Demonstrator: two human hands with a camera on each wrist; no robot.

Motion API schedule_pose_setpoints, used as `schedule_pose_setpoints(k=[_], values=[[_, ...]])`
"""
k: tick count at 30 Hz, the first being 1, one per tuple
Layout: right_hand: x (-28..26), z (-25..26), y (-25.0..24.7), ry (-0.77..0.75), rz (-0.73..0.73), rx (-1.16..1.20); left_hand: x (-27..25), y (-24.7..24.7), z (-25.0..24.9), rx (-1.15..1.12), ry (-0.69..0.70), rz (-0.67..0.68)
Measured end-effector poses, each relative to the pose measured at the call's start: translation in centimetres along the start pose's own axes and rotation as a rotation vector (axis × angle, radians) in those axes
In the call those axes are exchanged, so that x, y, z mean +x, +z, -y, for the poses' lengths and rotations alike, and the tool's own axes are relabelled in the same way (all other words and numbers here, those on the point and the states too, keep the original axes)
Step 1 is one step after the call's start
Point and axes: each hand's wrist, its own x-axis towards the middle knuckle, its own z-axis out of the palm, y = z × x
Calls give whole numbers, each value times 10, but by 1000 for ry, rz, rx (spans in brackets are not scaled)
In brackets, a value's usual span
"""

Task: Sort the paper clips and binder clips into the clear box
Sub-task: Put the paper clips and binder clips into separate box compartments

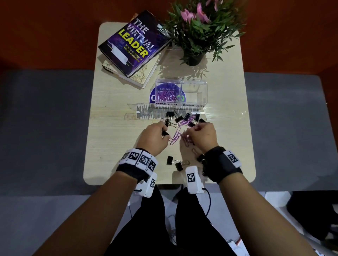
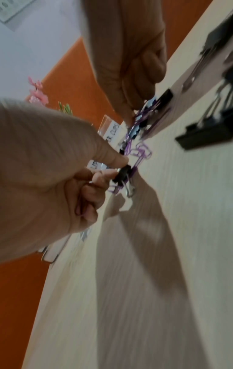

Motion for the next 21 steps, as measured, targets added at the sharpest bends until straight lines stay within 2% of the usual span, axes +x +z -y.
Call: schedule_pose_setpoints(k=[2, 7, 13, 16, 19, 21], values=[[-3, 1, -10, 18, 29, 193, -3, 2, -8, 32, -24, -31], [-11, 4, -38, 81, 159, 461, -7, 19, -34, 189, -75, -32], [-6, 12, -52, 82, 189, 574, 1, 26, -43, 93, -150, 41], [-2, 42, -53, -26, 178, 496, -1, 25, -47, 163, -110, 44], [8, 87, -45, -250, 118, 270, -2, 21, -45, 190, -60, 89], [17, 117, -34, -406, 118, 113, -1, 11, -42, 105, -70, 108]])
